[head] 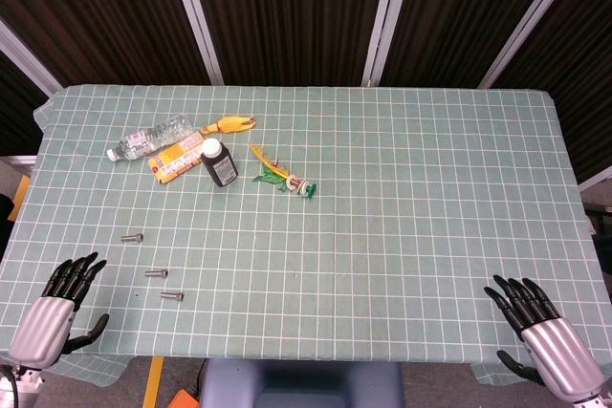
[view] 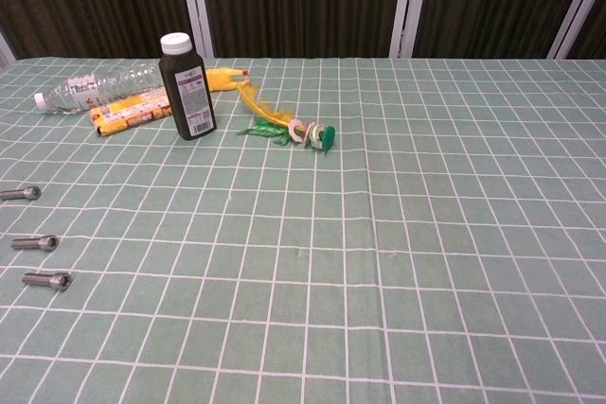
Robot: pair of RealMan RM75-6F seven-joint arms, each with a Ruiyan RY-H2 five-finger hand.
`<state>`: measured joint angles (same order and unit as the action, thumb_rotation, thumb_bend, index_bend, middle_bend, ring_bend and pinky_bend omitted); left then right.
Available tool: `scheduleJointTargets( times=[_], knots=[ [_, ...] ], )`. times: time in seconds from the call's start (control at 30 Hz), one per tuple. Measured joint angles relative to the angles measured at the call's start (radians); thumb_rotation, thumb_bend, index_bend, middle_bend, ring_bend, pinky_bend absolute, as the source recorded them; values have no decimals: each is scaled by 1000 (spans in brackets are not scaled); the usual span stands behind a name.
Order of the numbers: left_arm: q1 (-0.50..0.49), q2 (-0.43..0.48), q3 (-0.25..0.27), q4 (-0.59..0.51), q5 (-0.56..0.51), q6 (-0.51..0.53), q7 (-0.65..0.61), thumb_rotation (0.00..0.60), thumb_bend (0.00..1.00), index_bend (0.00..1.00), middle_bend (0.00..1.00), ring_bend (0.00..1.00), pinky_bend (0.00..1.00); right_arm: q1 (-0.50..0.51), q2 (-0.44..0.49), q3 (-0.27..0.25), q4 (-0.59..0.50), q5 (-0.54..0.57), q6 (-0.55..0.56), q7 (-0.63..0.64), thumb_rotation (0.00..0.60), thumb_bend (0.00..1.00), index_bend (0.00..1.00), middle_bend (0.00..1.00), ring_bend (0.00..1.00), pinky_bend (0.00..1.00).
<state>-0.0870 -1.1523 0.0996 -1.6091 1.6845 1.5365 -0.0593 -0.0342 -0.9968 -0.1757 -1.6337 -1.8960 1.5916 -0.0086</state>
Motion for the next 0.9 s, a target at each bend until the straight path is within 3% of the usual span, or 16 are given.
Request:
scheduleJointTargets(
  times=[0.03, 0.1, 0.13, 0.17, 0.27, 0.37, 0.47, 0.67, 0.9],
  knots=[
    [0, -1, 1, 1, 4, -2, -3, 600, 369, 1, 14, 0, 87, -1, 0, -1, 1, -3, 2, 0, 600, 309, 0, 0, 0, 0],
    [-1, -10, 1, 8, 12, -2, -5, 600, 370, 23, 144, 74, 229, -2, -2, -3, 2, -8, 3, -1, 600, 309, 0, 0, 0, 0],
    [-2, -17, 0, 12, 15, 0, -5, 600, 373, 50, 304, 206, 367, -2, -2, -4, 3, -12, 4, -1, 600, 309, 0, 0, 0, 0],
    [-2, -30, -3, 20, 20, 4, -9, 600, 381, 88, 541, 441, 578, -2, -3, -4, 3, -15, 6, -1, 600, 309, 0, 0, 0, 0],
    [-7, -78, -5, 46, 23, -1, -43, 600, 412, 214, 962, 900, 972, -2, -5, -4, 3, -15, 6, 1, 600, 309, 0, 0, 0, 0],
    [-18, -120, -1, 78, 16, -39, -115, 600, 432, 335, 1000, 997, 1000, -1, -4, -4, 4, -18, 7, 6, 600, 309, 0, 0, 0, 0],
    [-29, -191, -4, 139, 1, -74, -166, 600, 437, 396, 1000, 1000, 1000, -3, -6, -3, 8, -22, 20, 13, 600, 309, 0, 0, 0, 0],
    [-56, -335, -25, 297, -41, -147, -164, 600, 435, 415, 1000, 1000, 1000, -1, -7, 1, 5, -12, 10, 9, 600, 309, 0, 0, 0, 0],
    [-68, -432, -44, 443, -66, -165, -138, 600, 435, 442, 1000, 1000, 1000, 3, -4, 2, 2, -8, 2, 11, 600, 309, 0, 0, 0, 0]
  ],
)
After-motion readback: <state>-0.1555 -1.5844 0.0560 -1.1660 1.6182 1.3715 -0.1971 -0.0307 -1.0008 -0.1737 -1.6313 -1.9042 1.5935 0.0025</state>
